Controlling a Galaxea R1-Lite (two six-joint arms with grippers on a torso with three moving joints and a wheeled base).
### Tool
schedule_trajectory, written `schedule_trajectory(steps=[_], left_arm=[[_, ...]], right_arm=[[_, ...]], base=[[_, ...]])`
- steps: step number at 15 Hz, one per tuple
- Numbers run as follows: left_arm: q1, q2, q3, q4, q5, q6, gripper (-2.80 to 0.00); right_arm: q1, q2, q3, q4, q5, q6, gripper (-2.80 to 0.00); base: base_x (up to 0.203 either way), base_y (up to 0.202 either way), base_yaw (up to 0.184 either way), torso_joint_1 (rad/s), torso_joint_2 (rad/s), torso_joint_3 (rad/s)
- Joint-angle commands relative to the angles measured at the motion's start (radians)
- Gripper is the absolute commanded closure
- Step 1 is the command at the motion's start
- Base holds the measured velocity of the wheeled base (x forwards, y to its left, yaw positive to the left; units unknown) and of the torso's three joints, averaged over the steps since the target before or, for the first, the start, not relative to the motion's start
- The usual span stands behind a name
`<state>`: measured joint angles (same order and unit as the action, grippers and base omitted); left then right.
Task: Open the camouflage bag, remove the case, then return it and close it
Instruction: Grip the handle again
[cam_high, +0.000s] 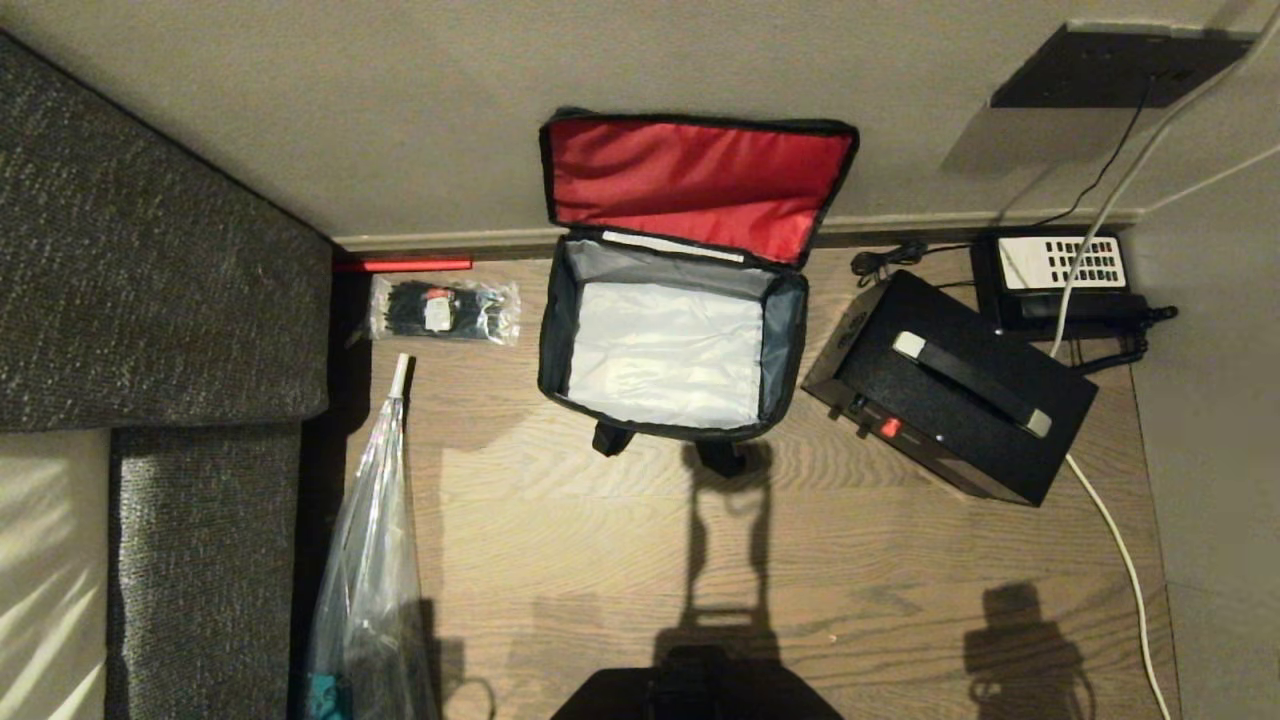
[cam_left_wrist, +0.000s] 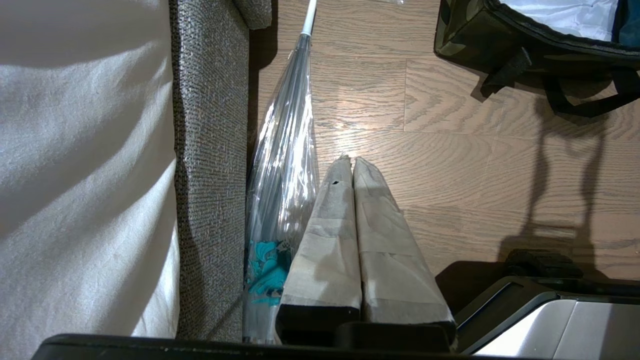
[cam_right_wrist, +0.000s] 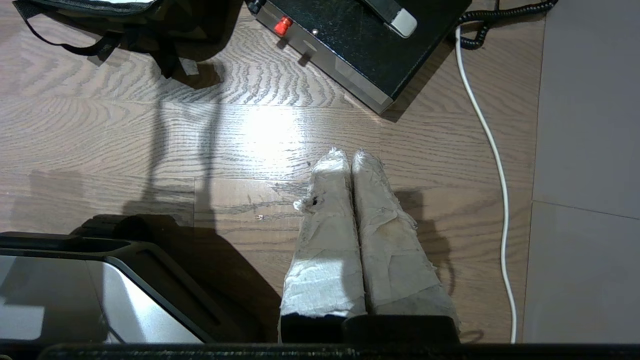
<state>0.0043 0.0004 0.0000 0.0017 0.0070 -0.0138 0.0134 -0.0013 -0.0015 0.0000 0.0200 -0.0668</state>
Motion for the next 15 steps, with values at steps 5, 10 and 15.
schedule_trajectory(steps=[5, 10, 15], left_arm=[[0.0, -0.002, 0.003, 0.0, 0.001, 0.0, 0.0], [0.0, -0.002, 0.003, 0.0, 0.001, 0.0, 0.0], [0.0, -0.002, 0.003, 0.0, 0.001, -0.001, 0.0]], right_arm=[[0.0, 0.0, 0.0, 0.0, 0.0, -0.001, 0.0], [0.0, 0.0, 0.001, 0.0, 0.001, -0.001, 0.0], [0.0, 0.0, 0.0, 0.0, 0.0, -0.001, 0.0]], base=[[0.0, 0.0, 0.0, 0.0, 0.0, 0.0], [0.0, 0.0, 0.0, 0.0, 0.0, 0.0], [0.0, 0.0, 0.0, 0.0, 0.0, 0.0]])
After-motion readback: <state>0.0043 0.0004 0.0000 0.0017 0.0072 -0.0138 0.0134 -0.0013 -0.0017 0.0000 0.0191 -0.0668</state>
